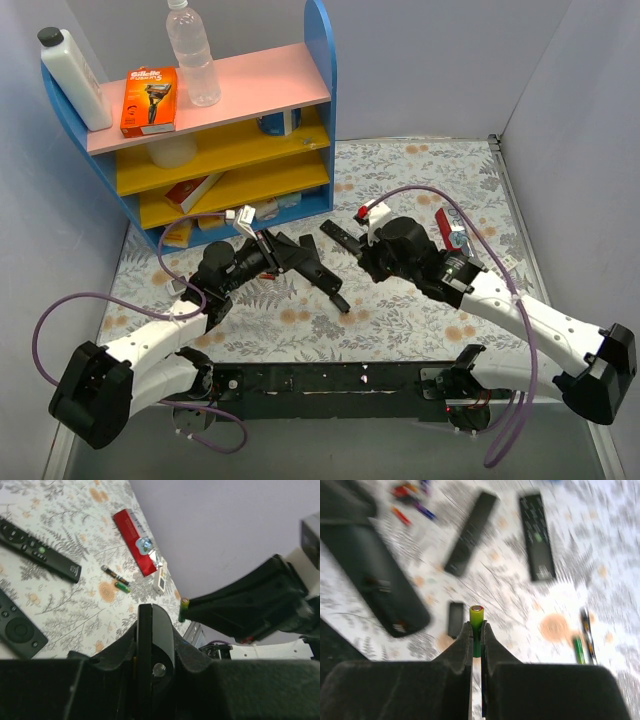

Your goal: Load the batteries into the remote control

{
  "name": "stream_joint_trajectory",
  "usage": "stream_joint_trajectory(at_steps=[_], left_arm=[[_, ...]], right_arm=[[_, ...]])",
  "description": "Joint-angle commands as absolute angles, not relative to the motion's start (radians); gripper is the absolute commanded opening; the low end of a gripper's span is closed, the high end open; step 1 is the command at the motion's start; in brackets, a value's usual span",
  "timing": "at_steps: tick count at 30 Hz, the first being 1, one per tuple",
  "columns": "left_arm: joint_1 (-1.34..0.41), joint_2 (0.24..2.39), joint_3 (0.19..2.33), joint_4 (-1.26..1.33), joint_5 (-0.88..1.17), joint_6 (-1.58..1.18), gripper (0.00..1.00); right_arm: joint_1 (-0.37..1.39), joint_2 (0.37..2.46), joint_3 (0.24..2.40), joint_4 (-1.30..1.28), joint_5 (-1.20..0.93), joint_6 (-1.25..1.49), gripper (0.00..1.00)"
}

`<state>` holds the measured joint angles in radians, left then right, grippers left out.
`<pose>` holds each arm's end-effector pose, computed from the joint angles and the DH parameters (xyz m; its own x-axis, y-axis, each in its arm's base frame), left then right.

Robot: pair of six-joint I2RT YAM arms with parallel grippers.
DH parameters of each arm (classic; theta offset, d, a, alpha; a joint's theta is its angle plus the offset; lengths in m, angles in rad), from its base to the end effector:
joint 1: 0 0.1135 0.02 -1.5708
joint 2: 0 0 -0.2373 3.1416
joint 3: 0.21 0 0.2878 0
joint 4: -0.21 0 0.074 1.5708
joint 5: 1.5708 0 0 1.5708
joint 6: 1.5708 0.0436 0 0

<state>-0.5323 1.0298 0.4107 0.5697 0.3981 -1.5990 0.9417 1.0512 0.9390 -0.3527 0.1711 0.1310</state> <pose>0.2291 -0.1546 0.1968 -0.7999 -0.5982 0.0473 -0.0651 0.0082 -0.9978 0.1785 0.2327 0.2951 -0.3539 -0.2676 -0.8962 -0.6667 0.7442 0.0411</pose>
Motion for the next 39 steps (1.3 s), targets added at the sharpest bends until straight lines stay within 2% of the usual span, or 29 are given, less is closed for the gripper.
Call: stream_joint_trajectory(at_steps=[1, 5, 13, 20, 23, 27, 32, 33, 36, 39], left_arm=[[-0.535, 0.979, 0.367, 0.515, 0.341, -1.582, 0.00], [-0.535, 0.962, 0.339, 0.506, 0.331, -1.585, 0.00], [-0.534, 0.933, 0.328, 0.459, 0.327, -1.566, 0.00], [-0.535, 0.917, 0.321, 0.446, 0.324, -1.560, 0.00], [-0.535, 0.914, 0.318, 0.445, 0.325, -1.559, 0.00], [-0.535, 0.907, 0.314, 0.439, 0.325, -1.559, 0.00], [-0.535, 0.891, 0.305, 0.433, 0.327, -1.560, 0.00], [-0.535, 0.887, 0.304, 0.431, 0.327, -1.562, 0.00], [-0.535, 0.874, 0.304, 0.419, 0.324, -1.559, 0.00], [-0.534, 0.870, 0.308, 0.408, 0.327, -1.552, 0.00]], right_arm=[[0.816, 1.107, 0.895, -0.546, 0.192, 0.239, 0.01], [0.706, 1.190, 0.839, -0.549, 0.107, 0.252, 0.01], [0.687, 1.414, 0.865, -0.528, 0.120, 0.229, 0.01], [0.683, 1.509, 0.868, -0.512, 0.114, 0.221, 0.02], [0.683, 1.520, 0.868, -0.518, 0.110, 0.219, 0.10], [0.681, 1.516, 0.888, -0.546, 0.114, 0.196, 0.28], [0.666, 1.508, 0.942, -0.598, 0.121, 0.167, 0.37], [0.664, 1.503, 0.966, -0.612, 0.117, 0.158, 0.43], [0.646, 1.494, 1.003, -0.637, 0.121, 0.126, 0.46], [0.611, 1.496, 1.022, -0.632, 0.159, 0.083, 0.44]])
